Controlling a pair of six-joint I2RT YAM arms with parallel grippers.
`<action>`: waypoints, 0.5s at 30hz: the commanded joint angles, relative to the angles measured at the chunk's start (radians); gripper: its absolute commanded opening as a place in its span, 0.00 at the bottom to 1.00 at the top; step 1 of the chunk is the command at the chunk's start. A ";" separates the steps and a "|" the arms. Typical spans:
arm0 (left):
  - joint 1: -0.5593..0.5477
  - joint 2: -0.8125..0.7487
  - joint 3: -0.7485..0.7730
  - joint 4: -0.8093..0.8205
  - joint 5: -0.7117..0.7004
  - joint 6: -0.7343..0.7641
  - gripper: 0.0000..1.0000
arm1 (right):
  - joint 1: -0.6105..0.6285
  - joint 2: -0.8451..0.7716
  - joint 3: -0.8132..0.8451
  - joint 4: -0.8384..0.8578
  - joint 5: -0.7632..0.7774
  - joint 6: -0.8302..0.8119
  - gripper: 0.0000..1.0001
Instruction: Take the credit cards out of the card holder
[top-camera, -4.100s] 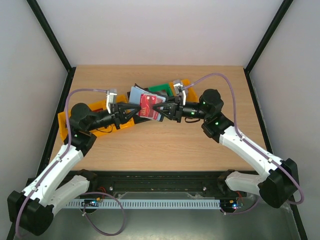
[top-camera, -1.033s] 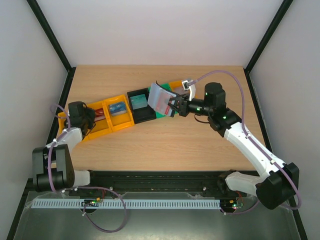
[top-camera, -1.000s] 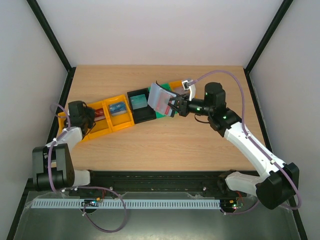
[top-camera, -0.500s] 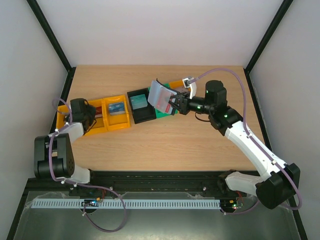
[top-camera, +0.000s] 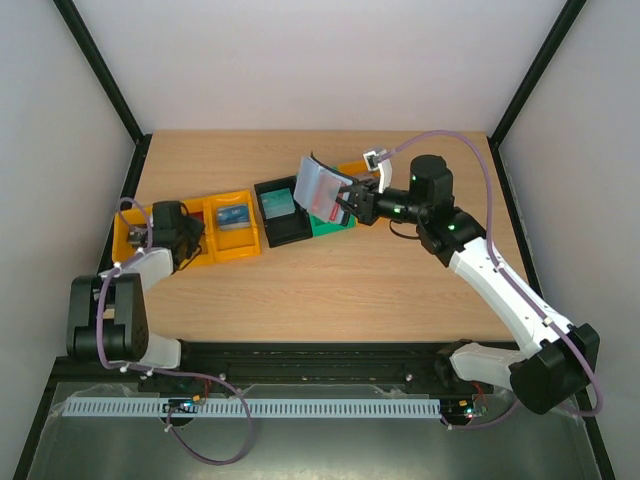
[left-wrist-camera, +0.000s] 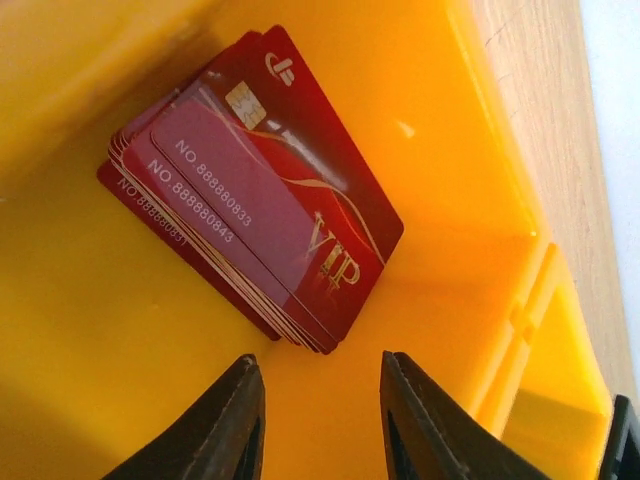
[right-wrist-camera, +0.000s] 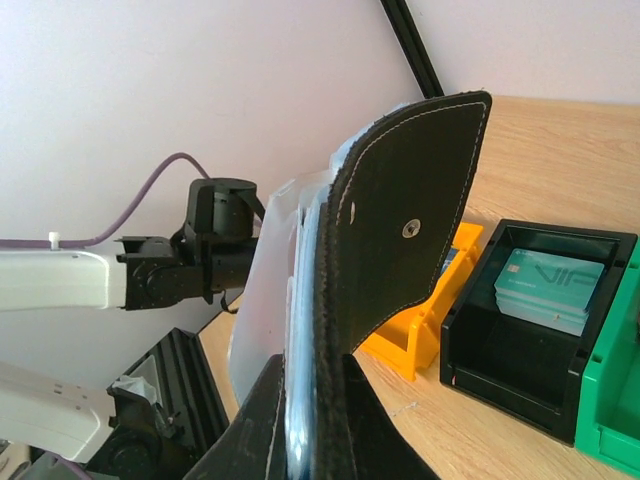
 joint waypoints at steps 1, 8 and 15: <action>0.020 -0.085 0.085 -0.111 0.019 0.048 0.36 | -0.006 -0.008 0.041 0.004 -0.023 -0.018 0.02; 0.041 -0.249 0.131 -0.056 0.215 0.157 0.54 | -0.006 0.021 0.061 -0.021 -0.078 -0.020 0.02; -0.167 -0.479 0.137 0.183 0.668 0.568 0.79 | 0.000 0.077 0.108 -0.160 -0.146 -0.060 0.02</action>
